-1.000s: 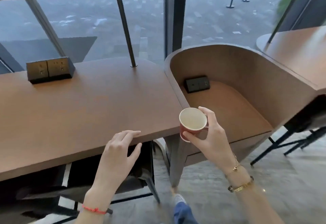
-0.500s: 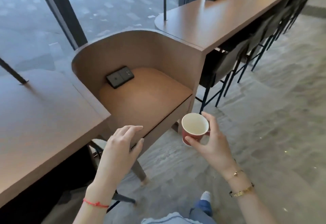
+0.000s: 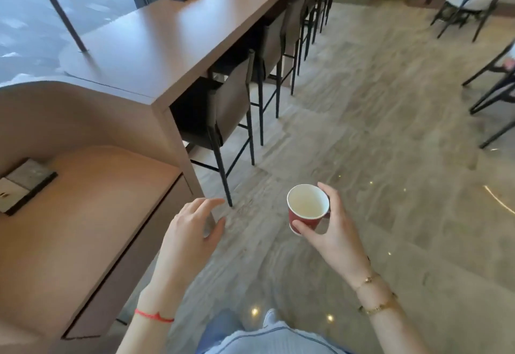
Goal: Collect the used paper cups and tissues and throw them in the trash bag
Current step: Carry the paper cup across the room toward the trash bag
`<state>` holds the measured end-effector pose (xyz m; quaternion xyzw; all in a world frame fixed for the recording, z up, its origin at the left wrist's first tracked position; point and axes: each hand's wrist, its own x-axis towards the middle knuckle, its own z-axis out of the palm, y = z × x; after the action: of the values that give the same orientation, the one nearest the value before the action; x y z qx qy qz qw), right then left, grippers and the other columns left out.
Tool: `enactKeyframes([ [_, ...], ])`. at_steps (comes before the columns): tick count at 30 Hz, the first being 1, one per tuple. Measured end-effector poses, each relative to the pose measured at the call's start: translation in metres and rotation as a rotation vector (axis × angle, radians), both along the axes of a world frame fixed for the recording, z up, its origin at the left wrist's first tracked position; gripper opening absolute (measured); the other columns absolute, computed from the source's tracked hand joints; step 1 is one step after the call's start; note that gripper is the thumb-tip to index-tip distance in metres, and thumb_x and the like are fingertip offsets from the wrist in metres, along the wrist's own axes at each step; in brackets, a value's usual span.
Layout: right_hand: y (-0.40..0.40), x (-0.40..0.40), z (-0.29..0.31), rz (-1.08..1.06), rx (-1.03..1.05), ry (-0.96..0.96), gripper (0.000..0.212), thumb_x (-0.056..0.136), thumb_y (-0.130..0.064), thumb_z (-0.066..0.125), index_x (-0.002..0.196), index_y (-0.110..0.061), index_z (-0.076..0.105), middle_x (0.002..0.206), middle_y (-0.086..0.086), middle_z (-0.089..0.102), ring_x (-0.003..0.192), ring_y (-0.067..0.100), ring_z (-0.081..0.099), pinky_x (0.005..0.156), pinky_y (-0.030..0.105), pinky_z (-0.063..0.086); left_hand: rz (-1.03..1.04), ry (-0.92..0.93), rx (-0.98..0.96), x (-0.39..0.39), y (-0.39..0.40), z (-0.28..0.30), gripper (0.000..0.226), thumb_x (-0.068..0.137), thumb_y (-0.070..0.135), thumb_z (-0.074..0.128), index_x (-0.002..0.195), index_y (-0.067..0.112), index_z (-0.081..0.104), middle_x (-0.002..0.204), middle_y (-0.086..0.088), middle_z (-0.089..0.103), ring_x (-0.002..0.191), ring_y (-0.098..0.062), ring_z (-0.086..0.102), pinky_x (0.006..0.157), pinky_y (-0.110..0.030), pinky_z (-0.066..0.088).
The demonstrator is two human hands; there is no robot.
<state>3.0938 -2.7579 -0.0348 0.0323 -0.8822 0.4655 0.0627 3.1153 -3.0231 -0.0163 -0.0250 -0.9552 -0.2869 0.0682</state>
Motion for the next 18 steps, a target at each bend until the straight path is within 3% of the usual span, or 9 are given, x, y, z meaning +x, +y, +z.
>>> enactKeyframes([
  [6,0.083,-0.039,-0.009,-0.218,-0.016,-0.031,0.081,0.070,-0.040,0.079,0.135,-0.035,0.031,0.129,-0.015,0.050,0.114,0.007,0.052,0.095,0.027,0.045,-0.135,-0.042,-0.021,-0.087,0.077,-0.002,0.031,0.089,0.030,0.063,0.120,0.026,0.062,0.108,0.008,0.062,0.082,-0.011,0.060,0.077,-0.029,0.049],
  [9,0.120,-0.065,-0.015,-0.318,-0.015,-0.035,0.081,0.069,-0.038,0.079,0.135,-0.033,0.033,0.128,-0.012,0.052,0.112,0.009,0.053,0.095,0.033,0.047,-0.201,-0.051,-0.054,-0.140,0.114,-0.006,0.035,0.089,0.031,0.064,0.123,0.028,0.060,0.116,0.007,0.061,0.092,-0.015,0.062,0.077,-0.025,0.045],
  [12,0.153,-0.100,-0.022,-0.401,-0.006,-0.034,0.081,0.070,-0.037,0.079,0.136,-0.029,0.033,0.129,-0.010,0.051,0.111,0.011,0.053,0.096,0.034,0.047,-0.284,-0.053,-0.060,-0.198,0.153,-0.011,0.034,0.090,0.034,0.061,0.124,0.029,0.059,0.116,0.008,0.061,0.091,-0.015,0.061,0.077,-0.024,0.044],
  [14,0.177,-0.128,-0.025,-0.448,-0.004,-0.031,0.082,0.070,-0.038,0.079,0.136,-0.029,0.033,0.130,-0.011,0.049,0.111,0.010,0.052,0.096,0.032,0.046,-0.327,-0.040,-0.057,-0.239,0.182,-0.014,0.034,0.090,0.033,0.061,0.124,0.028,0.059,0.118,0.007,0.062,0.101,-0.016,0.060,0.080,-0.024,0.043],
  [18,0.225,-0.195,-0.026,-0.526,-0.013,-0.031,0.080,0.070,-0.041,0.078,0.135,-0.035,0.032,0.128,-0.016,0.048,0.110,0.008,0.052,0.094,0.030,0.046,-0.402,-0.023,-0.054,-0.327,0.240,-0.016,0.035,0.090,0.034,0.061,0.125,0.028,0.059,0.120,0.007,0.061,0.103,-0.015,0.060,0.080,-0.025,0.045],
])
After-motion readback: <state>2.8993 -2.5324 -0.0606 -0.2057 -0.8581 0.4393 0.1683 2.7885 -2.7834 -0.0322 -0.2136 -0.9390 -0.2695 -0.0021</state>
